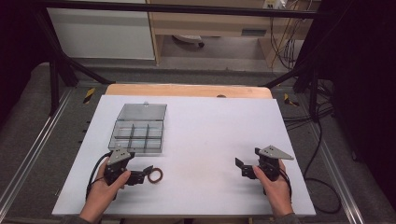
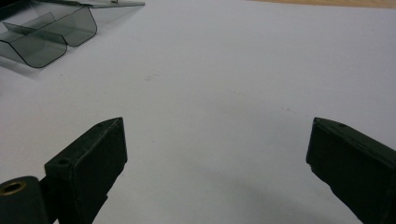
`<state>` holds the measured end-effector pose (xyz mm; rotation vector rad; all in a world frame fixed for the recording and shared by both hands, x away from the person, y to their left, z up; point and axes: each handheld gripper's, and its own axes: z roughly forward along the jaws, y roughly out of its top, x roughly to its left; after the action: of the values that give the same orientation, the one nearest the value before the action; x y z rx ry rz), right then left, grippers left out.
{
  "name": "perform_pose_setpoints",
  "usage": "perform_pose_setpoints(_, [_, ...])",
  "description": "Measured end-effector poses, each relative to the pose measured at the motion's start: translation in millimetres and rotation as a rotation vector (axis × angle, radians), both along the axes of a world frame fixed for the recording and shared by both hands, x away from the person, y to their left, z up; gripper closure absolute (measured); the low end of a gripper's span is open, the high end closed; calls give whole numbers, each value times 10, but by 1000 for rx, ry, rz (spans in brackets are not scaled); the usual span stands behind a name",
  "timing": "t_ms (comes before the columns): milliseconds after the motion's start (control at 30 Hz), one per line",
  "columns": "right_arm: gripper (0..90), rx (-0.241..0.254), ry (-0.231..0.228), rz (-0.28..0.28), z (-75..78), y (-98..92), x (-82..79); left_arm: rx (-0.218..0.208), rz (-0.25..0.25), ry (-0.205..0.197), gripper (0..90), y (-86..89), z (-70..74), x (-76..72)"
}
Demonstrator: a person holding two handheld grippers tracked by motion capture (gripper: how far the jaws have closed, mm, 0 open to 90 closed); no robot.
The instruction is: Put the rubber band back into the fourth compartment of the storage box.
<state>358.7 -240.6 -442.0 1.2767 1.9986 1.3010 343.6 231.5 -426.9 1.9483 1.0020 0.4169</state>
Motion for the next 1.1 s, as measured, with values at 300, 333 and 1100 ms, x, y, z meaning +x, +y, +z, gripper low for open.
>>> perform_pose_setpoints(300, [51, 13, 29, -17, -46, -45, 30, 6, -14, 28, 87, -52, -82, 21])
perform_pose_setpoints(333, [51, 14, 33, -18, -49, -48, 31, 16, -18, 31, 87, -60, -90, 24])
perform_pose_setpoints(1100, [50, -4, 62, 7, -74, -17, 33, 119, -84, 102, 544, -190, -178, 22])
